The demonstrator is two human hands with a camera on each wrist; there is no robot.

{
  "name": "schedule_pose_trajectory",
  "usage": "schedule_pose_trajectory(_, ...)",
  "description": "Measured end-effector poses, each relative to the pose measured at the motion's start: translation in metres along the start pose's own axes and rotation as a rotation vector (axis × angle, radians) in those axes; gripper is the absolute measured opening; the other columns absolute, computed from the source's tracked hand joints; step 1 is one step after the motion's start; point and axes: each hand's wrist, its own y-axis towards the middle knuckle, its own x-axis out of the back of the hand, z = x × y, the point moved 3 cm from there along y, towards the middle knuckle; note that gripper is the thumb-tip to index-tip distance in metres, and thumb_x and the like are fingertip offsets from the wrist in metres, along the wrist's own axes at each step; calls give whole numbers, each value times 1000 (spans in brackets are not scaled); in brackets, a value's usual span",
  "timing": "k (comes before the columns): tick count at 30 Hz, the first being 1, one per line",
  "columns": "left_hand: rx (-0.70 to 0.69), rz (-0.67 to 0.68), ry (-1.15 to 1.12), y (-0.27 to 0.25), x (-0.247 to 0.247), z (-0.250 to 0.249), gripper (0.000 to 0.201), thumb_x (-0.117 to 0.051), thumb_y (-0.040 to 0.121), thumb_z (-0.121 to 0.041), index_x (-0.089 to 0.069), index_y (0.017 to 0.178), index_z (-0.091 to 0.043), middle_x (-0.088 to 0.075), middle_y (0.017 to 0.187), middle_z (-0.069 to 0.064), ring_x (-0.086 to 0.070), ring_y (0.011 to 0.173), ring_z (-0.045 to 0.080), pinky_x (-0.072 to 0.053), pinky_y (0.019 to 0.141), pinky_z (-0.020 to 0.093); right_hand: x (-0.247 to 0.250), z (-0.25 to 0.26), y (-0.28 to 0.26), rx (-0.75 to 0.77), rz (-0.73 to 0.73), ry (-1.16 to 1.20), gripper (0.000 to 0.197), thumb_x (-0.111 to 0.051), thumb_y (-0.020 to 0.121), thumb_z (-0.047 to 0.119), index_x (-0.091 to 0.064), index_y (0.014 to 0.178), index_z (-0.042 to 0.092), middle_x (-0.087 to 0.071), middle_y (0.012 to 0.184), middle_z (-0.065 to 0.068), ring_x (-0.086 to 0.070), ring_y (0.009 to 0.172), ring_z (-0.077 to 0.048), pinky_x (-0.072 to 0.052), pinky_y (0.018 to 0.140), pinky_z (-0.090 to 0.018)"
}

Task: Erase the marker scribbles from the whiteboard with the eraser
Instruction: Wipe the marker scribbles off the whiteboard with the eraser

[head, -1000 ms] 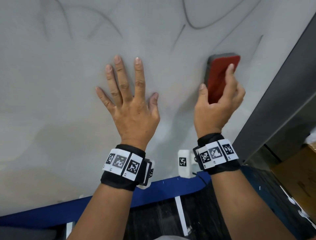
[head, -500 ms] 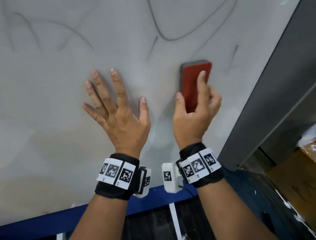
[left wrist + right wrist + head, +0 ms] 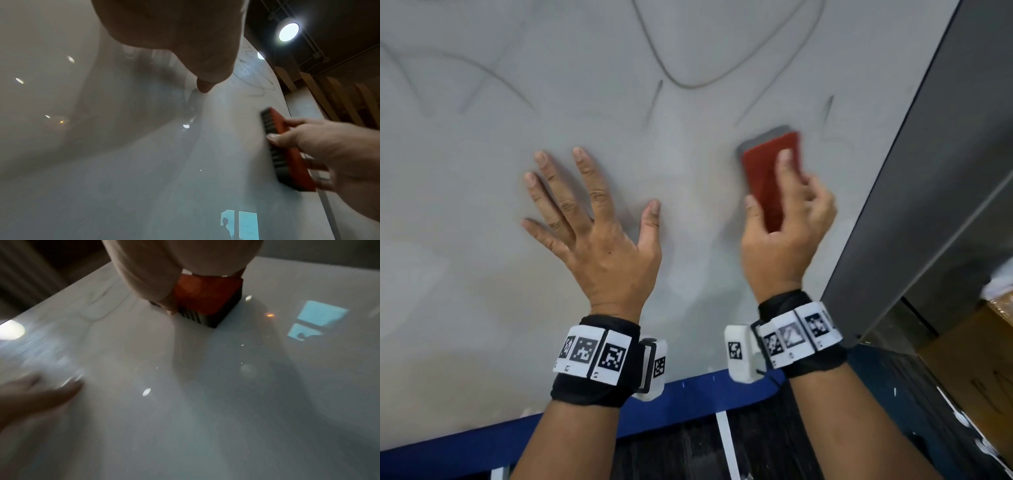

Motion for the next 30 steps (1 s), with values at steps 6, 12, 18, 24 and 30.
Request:
schedule_pose_trajectory(6,12,-9,4,0,-1,-2,90,-54,92,-58,-11,157,-12,-7,161,25,-3,149,43,-4,114,70,-2,-1,4,-160,-78,151,66,-75,79,16,-51,141,19,-47,118,-13,-48,109,-29,-45,101,-43)
schedule_pose_trajectory(12,16,-10,2,-2,-1,-1,90,-55,93,-58,-10,157,-12,-6,161,25,-2,149,43,-4,114,69,12,-35,9,-238,-123,153,66,-73,80,17,-50,141,25,-43,123,6,-50,116,-32,-46,101,-48)
schedule_pose_trajectory(18,21,-13,4,-1,-2,-1,91,-54,93,-57,-8,157,-12,-5,161,25,-1,149,43,-3,114,69,1,-5,-15,-45,51,120,66,-74,79,17,-50,140,25,-47,121,-10,-47,111,-30,-45,98,-51)
schedule_pose_trajectory(24,13,-14,8,-3,0,-2,89,-53,93,-57,-10,157,-13,-6,162,24,-2,149,41,-4,115,67,14,-35,17,-331,-166,233,67,-72,80,13,-49,143,19,-39,122,10,-49,118,-30,-49,98,-46)
schedule_pose_trajectory(30,9,-16,13,-3,-3,-1,88,-51,95,-59,-9,157,-13,-6,161,24,-2,149,41,-5,115,68,2,0,-7,-7,53,75,64,-76,77,16,-52,136,24,-50,118,-13,-48,107,-29,-42,100,-42)
